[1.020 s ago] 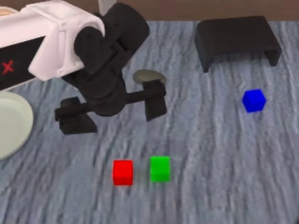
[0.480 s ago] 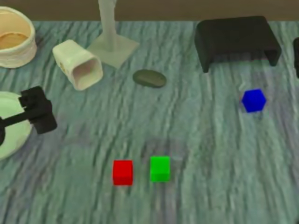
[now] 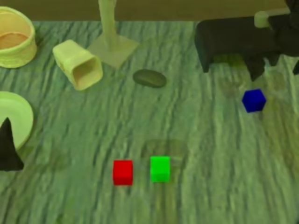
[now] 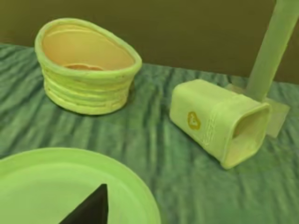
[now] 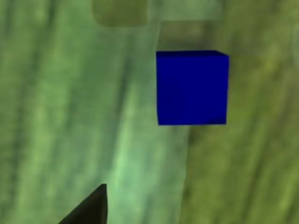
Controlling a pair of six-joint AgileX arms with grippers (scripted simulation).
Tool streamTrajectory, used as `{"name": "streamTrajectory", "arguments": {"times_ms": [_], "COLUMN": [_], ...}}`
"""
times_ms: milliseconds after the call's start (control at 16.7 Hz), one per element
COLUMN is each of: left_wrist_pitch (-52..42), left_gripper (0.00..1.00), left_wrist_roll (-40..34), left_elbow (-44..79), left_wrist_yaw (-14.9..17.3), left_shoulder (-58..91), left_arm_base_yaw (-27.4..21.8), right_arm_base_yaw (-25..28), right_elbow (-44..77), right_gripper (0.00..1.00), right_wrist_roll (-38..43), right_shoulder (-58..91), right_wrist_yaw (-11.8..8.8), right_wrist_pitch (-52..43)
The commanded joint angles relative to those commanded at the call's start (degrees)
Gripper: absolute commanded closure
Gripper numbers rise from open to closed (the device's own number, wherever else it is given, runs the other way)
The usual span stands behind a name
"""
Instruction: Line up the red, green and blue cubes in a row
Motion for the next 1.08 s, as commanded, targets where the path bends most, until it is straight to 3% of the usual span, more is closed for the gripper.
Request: {"name": "streamTrajectory", "arguments": {"times_ms": [300,720,1080], "left_wrist_pitch": [7.11,7.9,7.9], "left_gripper": [0.0,0.0,0.0], "left_wrist_roll": [8.01,8.94,8.94], "left_elbow": [-7.47,-8.22,-8.22], "left_wrist_yaw": [0.64,0.72,0.72], "left_shoulder": [-10.43,-11.59,-11.59], "left_arm_base_yaw": [3.59,3.94,3.94], "right_arm_base_yaw": [1.02,0.82,1.11], "right_elbow": [12.38,13.36,5.41], "right_gripper": [0.0,0.0,0.0], "right_wrist_roll": [0.1,0.07,0.14], "right_shoulder": [12.91,14.02,16.78], "right_wrist_yaw": [-0.15,-0.17,-0.14], "right_wrist_pitch": [-6.6,-6.96,4.21]}}
